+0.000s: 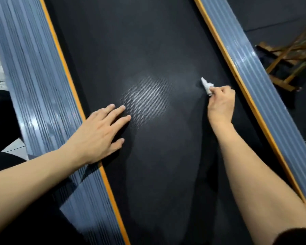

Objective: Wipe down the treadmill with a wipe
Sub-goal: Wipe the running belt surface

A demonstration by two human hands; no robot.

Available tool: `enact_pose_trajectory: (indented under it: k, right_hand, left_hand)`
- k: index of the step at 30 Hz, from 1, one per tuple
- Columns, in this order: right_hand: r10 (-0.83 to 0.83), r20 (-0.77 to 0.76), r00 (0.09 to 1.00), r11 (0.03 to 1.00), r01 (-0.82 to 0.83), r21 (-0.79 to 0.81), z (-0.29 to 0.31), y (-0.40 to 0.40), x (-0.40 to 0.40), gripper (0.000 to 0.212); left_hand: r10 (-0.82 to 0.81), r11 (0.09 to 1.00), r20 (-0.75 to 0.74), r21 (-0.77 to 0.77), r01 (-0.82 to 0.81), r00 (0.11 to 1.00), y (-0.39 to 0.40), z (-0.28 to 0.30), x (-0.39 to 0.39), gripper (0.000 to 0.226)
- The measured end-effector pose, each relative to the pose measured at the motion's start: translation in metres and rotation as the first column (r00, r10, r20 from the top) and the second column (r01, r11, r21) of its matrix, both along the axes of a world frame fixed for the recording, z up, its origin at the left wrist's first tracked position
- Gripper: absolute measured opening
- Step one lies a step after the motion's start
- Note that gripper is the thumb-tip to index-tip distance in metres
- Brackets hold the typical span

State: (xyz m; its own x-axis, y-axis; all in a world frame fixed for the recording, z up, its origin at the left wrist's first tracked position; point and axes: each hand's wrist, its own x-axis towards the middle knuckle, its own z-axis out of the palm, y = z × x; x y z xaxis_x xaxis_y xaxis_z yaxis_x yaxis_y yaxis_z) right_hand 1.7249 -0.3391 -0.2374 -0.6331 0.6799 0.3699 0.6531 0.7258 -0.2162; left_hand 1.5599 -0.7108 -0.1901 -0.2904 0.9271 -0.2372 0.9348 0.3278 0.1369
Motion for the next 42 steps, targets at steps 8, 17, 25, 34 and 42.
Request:
enact_pose_trajectory:
  k: [8, 17, 25, 34, 42]
  right_hand:
    - [-0.276, -0.159, 0.948, 0.957, 0.255, -0.14, -0.02, -0.005, 0.005, 0.027]
    - [-0.38, -0.105, 0.919, 0.921, 0.365, -0.132, -0.015, -0.004, -0.008, 0.029]
    - [-0.259, -0.109, 0.96, 0.963, 0.248, -0.103, -0.007, 0.008, -0.009, 0.024]
    - [-0.227, 0.069, 0.971, 0.963, 0.234, -0.133, 0.009, 0.058, -0.035, 0.024]
    - [0.456, -0.099, 0.885, 0.874, -0.466, -0.14, 0.011, -0.052, -0.057, 0.024]
  left_hand:
    - [-0.275, 0.961, 0.033, 0.035, 0.273, 0.961, 0.051, -0.024, 0.025, 0.07]
    - [-0.223, 0.953, 0.145, -0.177, 0.247, 0.964, 0.07, -0.009, -0.02, 0.082]
    - [-0.137, 0.946, 0.066, -0.286, 0.15, 0.988, 0.077, 0.003, 0.003, 0.085]
    - [-0.026, 0.954, -0.028, -0.3, 0.016, 0.999, 0.061, 0.008, 0.03, 0.077]
    - [0.037, 0.957, 0.041, -0.288, -0.024, 0.998, 0.039, 0.006, 0.032, 0.098]
